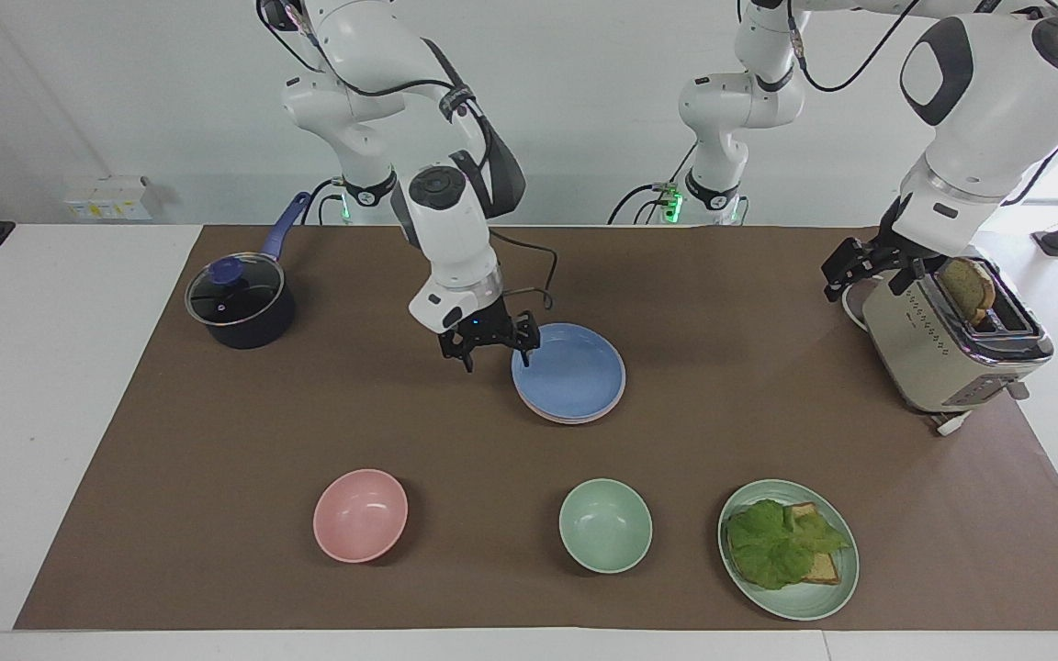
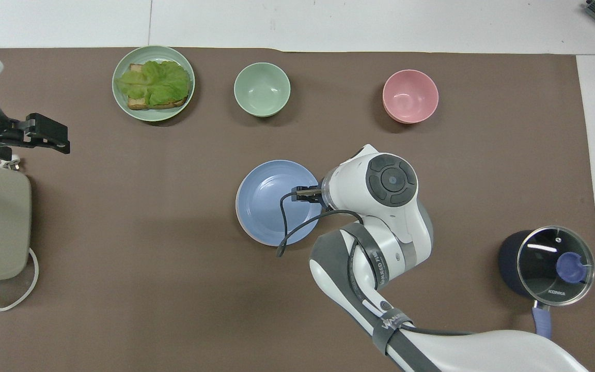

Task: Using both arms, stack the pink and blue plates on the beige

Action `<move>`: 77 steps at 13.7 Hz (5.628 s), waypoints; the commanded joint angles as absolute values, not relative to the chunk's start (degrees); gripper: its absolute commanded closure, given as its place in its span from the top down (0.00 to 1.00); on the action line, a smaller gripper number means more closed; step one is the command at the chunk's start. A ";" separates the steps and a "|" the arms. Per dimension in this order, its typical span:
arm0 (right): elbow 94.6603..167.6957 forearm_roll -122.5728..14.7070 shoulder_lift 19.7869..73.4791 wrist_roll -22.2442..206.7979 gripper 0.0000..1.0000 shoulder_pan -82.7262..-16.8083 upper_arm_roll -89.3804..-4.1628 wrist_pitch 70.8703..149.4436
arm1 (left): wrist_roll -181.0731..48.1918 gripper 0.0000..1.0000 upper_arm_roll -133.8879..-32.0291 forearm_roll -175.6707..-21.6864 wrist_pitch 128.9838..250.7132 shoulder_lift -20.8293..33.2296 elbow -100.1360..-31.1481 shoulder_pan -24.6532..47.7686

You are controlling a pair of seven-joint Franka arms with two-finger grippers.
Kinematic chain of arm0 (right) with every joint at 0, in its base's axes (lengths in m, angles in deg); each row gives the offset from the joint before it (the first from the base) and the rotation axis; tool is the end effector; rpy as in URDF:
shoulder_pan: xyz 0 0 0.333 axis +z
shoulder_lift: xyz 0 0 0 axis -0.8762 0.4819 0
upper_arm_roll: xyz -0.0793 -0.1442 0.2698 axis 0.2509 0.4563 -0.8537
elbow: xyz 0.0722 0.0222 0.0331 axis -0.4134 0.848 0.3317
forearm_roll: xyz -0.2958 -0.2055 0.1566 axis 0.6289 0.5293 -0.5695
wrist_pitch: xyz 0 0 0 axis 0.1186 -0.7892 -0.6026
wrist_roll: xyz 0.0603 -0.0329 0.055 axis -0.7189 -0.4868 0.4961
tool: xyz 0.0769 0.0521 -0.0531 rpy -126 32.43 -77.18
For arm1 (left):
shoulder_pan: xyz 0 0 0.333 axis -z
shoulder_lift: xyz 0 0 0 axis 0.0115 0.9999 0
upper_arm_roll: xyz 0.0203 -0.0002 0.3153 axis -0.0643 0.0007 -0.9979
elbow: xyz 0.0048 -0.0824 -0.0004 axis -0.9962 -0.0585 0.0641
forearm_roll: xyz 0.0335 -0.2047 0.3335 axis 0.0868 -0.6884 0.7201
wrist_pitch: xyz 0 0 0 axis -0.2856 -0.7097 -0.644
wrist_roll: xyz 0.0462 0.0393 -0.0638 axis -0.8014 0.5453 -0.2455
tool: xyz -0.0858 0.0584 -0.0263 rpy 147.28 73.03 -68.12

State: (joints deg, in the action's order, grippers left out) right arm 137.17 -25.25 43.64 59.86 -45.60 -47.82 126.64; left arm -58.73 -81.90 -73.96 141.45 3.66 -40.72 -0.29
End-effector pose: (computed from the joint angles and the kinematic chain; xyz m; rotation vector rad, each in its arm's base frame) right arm 0.5739 0.2495 0.4074 -2.9929 0.0531 -0.2550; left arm 0.5914 -0.0442 0.5978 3.1252 0.0903 -0.0493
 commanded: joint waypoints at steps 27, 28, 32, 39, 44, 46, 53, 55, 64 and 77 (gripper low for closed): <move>121.91 -21.06 23.48 63.86 1.00 -53.46 -38.88 87.40 | -58.56 1.00 -81.50 -73.63 140.32 3.00 -40.73 -0.92; 122.08 -21.15 23.38 67.19 1.00 -53.37 -37.30 86.35 | -58.56 1.00 -81.50 -73.63 140.32 3.00 -40.73 -0.92; 122.70 -25.45 23.03 74.33 1.00 -53.54 -32.98 83.62 | -58.56 1.00 -81.50 -73.63 140.32 3.00 -40.73 -0.92; 119.61 -24.66 26.64 79.97 1.00 -54.78 -33.15 80.88 | -58.56 1.00 -81.50 -73.63 140.32 3.00 -40.73 -0.92; 121.47 -21.17 25.58 83.91 1.00 -55.21 -33.07 82.29 | -58.56 1.00 -81.50 -73.63 140.32 3.00 -40.73 -0.92; 121.47 -21.41 25.58 83.76 1.00 -55.22 -32.98 81.95 | -58.56 1.00 -81.50 -73.63 140.41 3.00 -40.73 -0.92; 120.68 -22.38 25.58 82.08 1.00 -55.13 -33.24 80.46 | -58.56 1.00 -81.50 -73.63 140.32 3.00 -40.73 -0.92; 120.41 -22.38 25.40 82.08 1.00 -55.13 -33.24 79.48 | -58.56 1.00 -81.50 -73.63 140.32 3.00 -40.73 -0.92; 120.68 -22.29 25.14 82.17 1.00 -55.04 -33.24 79.04 | -58.56 1.00 -81.50 -73.63 140.32 3.00 -40.73 -0.92; 120.59 -25.28 25.05 81.82 1.00 -55.13 -33.15 78.87 | -58.56 1.00 -81.50 -73.63 140.32 3.00 -40.73 -1.01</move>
State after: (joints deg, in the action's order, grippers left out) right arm 120.89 -23.51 25.46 82.16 -54.36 -32.80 80.07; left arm -58.73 -81.90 -73.96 141.44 3.66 -40.72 -0.29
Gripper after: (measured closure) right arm 0.000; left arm 0.000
